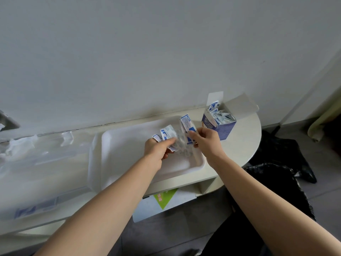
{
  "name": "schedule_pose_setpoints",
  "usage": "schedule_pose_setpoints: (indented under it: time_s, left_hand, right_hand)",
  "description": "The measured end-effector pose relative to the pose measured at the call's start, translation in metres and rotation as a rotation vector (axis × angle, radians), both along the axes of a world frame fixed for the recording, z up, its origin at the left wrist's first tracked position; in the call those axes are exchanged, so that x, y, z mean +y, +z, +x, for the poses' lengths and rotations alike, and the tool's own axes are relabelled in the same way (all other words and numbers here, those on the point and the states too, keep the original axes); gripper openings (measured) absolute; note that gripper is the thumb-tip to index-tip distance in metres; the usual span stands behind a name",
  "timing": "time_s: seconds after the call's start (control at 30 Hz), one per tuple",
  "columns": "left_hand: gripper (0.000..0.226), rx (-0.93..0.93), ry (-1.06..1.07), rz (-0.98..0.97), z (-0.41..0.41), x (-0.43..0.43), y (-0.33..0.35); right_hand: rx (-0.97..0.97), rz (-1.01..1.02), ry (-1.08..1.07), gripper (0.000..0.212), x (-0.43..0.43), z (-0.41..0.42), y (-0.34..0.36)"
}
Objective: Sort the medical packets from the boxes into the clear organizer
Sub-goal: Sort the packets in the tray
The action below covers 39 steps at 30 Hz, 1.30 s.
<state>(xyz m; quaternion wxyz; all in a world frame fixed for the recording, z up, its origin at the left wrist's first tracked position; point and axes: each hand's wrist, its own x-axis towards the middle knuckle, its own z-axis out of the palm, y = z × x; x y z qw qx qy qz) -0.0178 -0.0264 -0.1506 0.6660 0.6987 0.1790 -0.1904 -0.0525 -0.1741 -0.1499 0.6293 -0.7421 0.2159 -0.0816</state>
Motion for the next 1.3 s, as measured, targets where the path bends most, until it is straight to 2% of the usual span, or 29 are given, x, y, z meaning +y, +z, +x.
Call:
schedule_pose_setpoints:
  time_s: [0.17, 0.33, 0.47, 0.57, 0.67, 0.77, 0.9, 1.03, 1.1, 1.17, 1.23, 1.3]
  left_hand:
    - [0.026, -0.055, -0.052, 0.095, 0.007, -0.023, -0.002]
    - [0.015, -0.189, -0.071, 0.205, 0.013, -0.020, -0.010]
    - [0.006, -0.241, -0.082, 0.124, 0.015, -0.005, -0.008]
    - [0.022, -0.185, -0.138, 0.031, 0.010, -0.001, -0.003]
    - [0.036, -0.082, -0.100, -0.097, 0.002, 0.001, 0.002]
    - [0.040, -0.048, -0.053, -0.158, -0.005, 0.005, 0.007]
    - [0.046, -0.049, -0.032, -0.233, -0.010, 0.015, 0.008]
    - [0.051, -0.099, -0.135, -0.200, -0.013, 0.027, 0.009]
    - [0.042, -0.164, -0.147, -0.145, -0.013, 0.037, 0.012]
    - [0.033, -0.269, -0.117, -0.044, -0.010, 0.050, 0.011]
    - [0.034, -0.338, -0.068, 0.058, -0.006, 0.064, 0.006]
    - [0.037, -0.374, -0.076, 0.182, -0.006, 0.076, 0.000]
  right_hand:
    - [-0.015, 0.001, 0.054, 0.013, -0.012, -0.003, 0.005]
    - [-0.008, 0.014, 0.047, 0.009, -0.018, -0.003, 0.003]
    - [-0.008, 0.088, 0.065, 0.005, -0.011, 0.000, 0.003]
    - [0.021, 0.157, 0.139, 0.005, 0.003, 0.003, 0.005]
    - [0.056, 0.169, 0.242, 0.009, 0.022, 0.002, 0.007]
    - [0.047, 0.086, 0.273, 0.014, 0.034, 0.001, 0.008]
    - [0.057, -0.014, 0.352, 0.009, 0.047, 0.001, 0.010]
    - [0.096, -0.094, 0.438, 0.006, 0.056, 0.001, 0.017]
    - [0.099, -0.214, 0.483, 0.005, 0.057, 0.003, 0.024]
    - [0.078, -0.513, 0.485, 0.011, 0.057, 0.008, 0.027]
    - [0.033, -0.833, 0.447, 0.018, 0.060, 0.011, 0.027]
    - [-0.027, -1.037, 0.475, 0.017, 0.066, 0.012, 0.022]
